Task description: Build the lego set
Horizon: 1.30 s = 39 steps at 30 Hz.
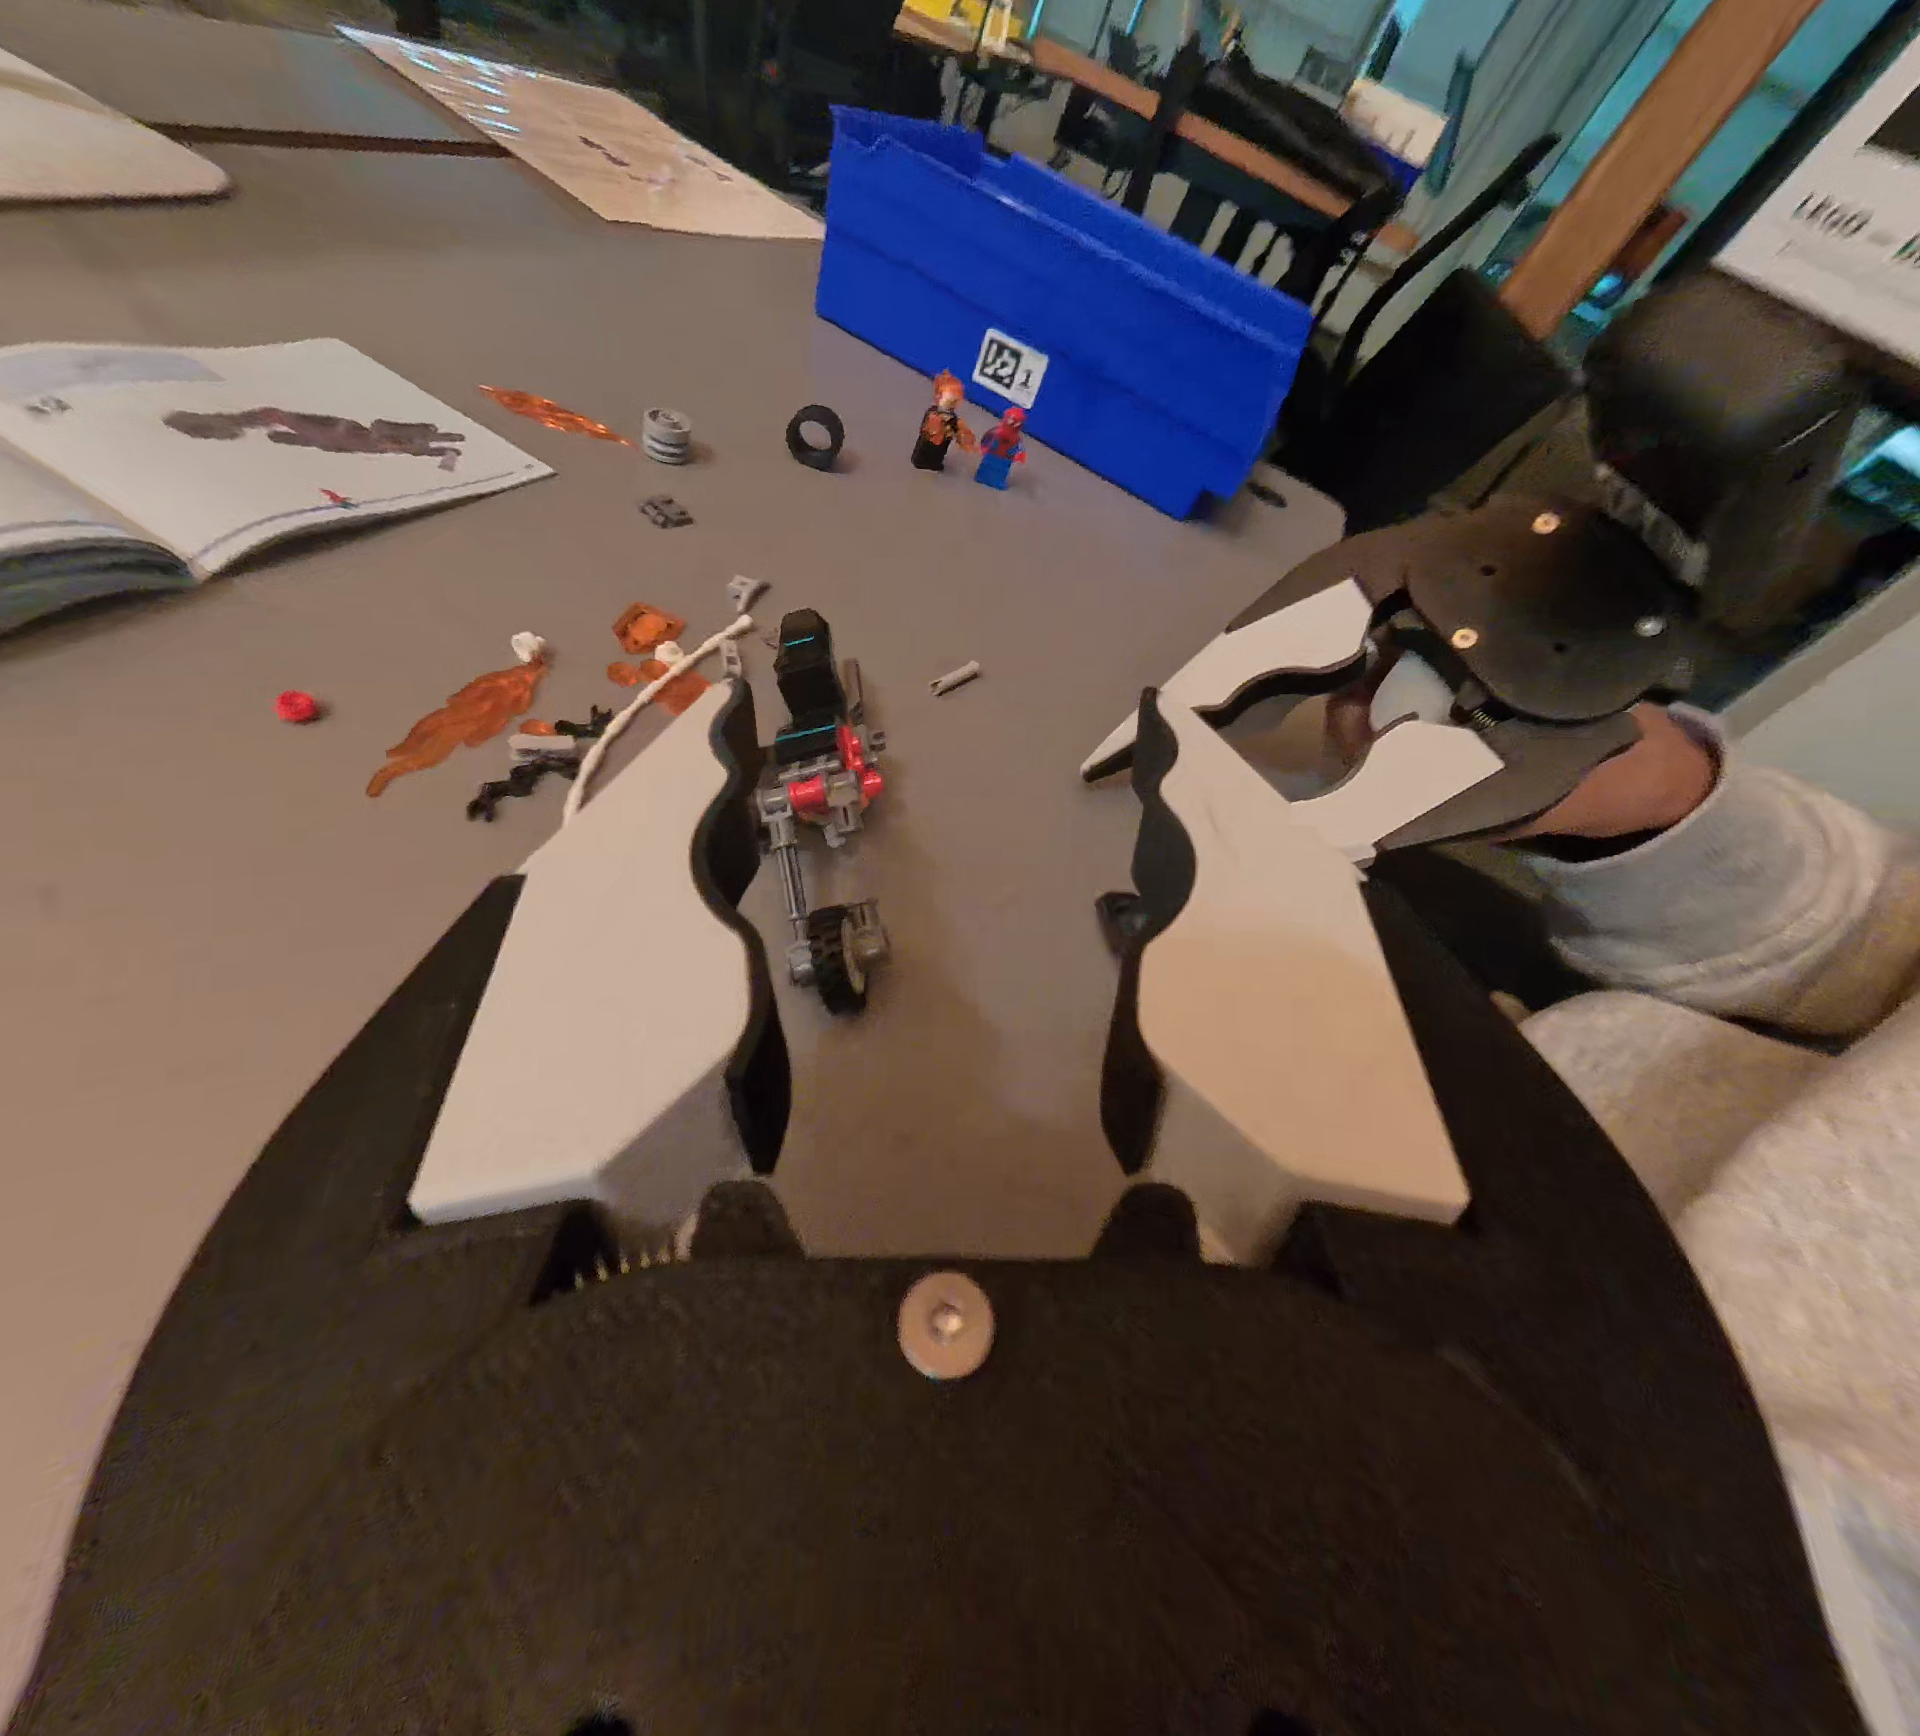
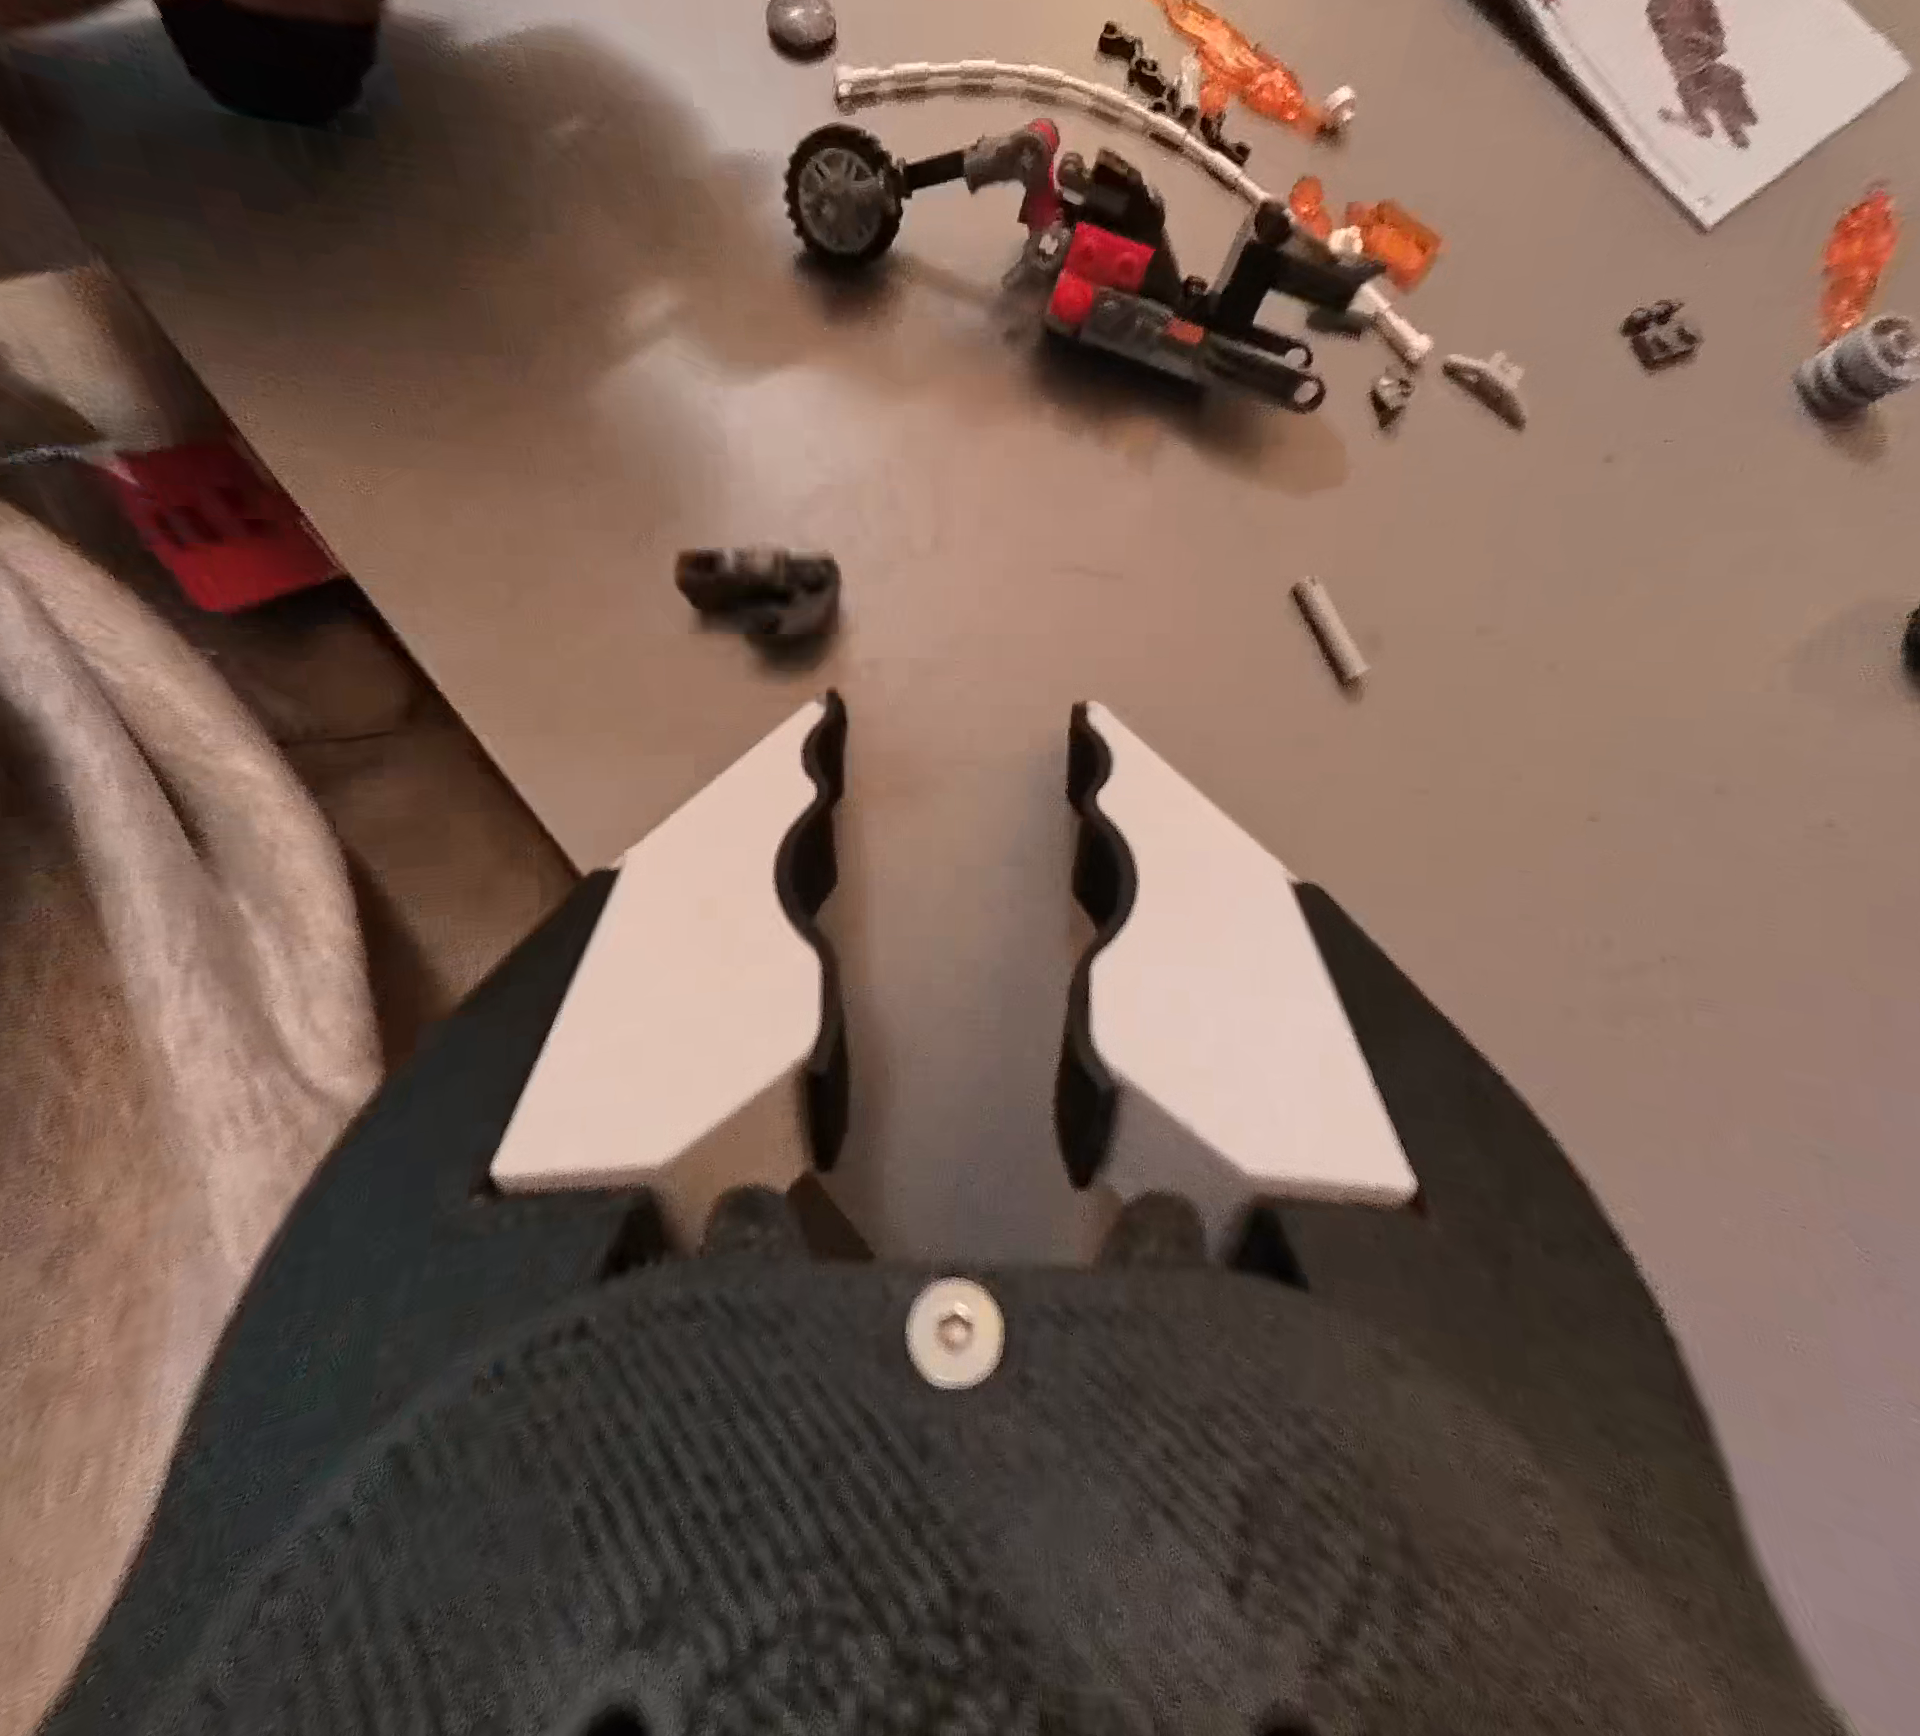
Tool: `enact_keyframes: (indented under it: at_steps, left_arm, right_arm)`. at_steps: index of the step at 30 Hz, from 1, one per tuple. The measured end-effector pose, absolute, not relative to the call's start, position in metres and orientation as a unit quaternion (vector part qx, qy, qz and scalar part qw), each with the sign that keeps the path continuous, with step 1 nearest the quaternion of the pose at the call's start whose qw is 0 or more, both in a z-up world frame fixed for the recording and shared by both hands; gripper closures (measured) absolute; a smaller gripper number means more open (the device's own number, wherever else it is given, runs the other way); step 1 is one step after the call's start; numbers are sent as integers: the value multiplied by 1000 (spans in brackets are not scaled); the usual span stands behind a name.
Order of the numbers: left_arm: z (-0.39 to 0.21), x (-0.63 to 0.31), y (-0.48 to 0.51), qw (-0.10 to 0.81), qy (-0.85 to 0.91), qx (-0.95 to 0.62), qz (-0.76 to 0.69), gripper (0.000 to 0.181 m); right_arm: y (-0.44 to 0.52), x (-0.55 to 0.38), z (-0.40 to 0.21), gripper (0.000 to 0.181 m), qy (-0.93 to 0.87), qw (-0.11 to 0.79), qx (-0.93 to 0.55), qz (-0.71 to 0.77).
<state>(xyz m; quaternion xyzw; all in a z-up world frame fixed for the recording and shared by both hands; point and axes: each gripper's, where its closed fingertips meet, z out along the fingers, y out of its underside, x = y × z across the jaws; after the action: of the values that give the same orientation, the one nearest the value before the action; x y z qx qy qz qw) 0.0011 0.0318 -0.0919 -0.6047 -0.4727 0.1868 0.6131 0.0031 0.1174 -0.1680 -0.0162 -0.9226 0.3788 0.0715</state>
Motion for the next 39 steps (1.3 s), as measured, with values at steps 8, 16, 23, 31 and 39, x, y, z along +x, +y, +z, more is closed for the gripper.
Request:
enact_keyframes:
  at_steps: [8,16,23,31,39]
  left_arm:
    - [-91,-9,20,628,-488,-580,176,110]
    - [-86,-8,13,661,-490,-549,146,111]
    - [-85,-5,17,663,-480,-555,147,111]
    - [-81,-2,11,677,-483,-536,143,111]
    - [-81,3,29,668,-447,-578,142,116]
  right_arm:
    - [119,6,-169,144,-898,30,-53,436]
    - [99,34,-157,144,-886,-30,-10,462]
    - [79,47,-159,134,-895,-59,35,441]
    - [70,38,-169,153,-912,-51,65,402]
    - [51,-9,-110,153,-820,25,21,572]
